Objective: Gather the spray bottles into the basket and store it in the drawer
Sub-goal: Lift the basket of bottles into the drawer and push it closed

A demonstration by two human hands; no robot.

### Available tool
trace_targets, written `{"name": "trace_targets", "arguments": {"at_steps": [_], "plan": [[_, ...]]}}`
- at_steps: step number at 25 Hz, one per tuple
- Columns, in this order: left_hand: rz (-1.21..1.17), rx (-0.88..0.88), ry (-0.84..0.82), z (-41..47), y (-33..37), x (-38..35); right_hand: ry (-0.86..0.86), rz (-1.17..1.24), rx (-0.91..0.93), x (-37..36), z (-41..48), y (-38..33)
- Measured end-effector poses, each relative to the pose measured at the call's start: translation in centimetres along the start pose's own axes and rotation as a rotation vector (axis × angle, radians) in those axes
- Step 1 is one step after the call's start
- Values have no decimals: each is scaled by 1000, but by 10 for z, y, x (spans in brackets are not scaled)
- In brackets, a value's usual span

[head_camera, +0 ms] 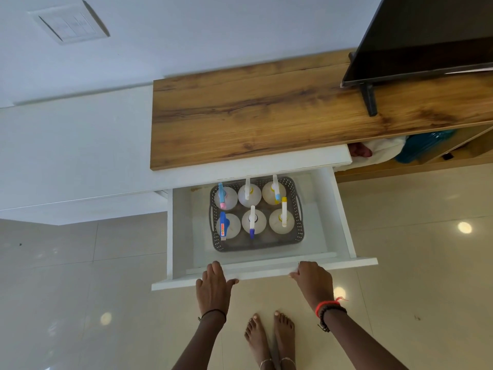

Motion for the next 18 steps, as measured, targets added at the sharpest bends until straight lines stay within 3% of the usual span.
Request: {"name": "trace_targets", "arguments": {"at_steps": [3,6,9,11,14,18], "plan": [[-63,108,-55,7,3,1,-10,122,-112,8,9,-7],[-280,291,-112,20,-3,-3,-112,455,-279,9,20,-6],[-839,445,-62,40,-5,-7,-306,1135,-623,-1,25,-4],[-1236,589,25,48,1,-6,-427,1467,-784,-6,23,-13],[-1786,775,139,55,17,-5,-507,1706,-841,-2,30,-29],[-2162,843,216,69,24,8,-536,1879,-829,12,45,-46]]}}
Point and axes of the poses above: each hand's wrist, its own z-axis towards the middle knuckle, its own x-axis out of the back of the hand, y = z × x, the point moved 7 cm from there along z, towards the middle knuckle, and after that the axes turned 14 degrees about -x, right-handed, at the moved point
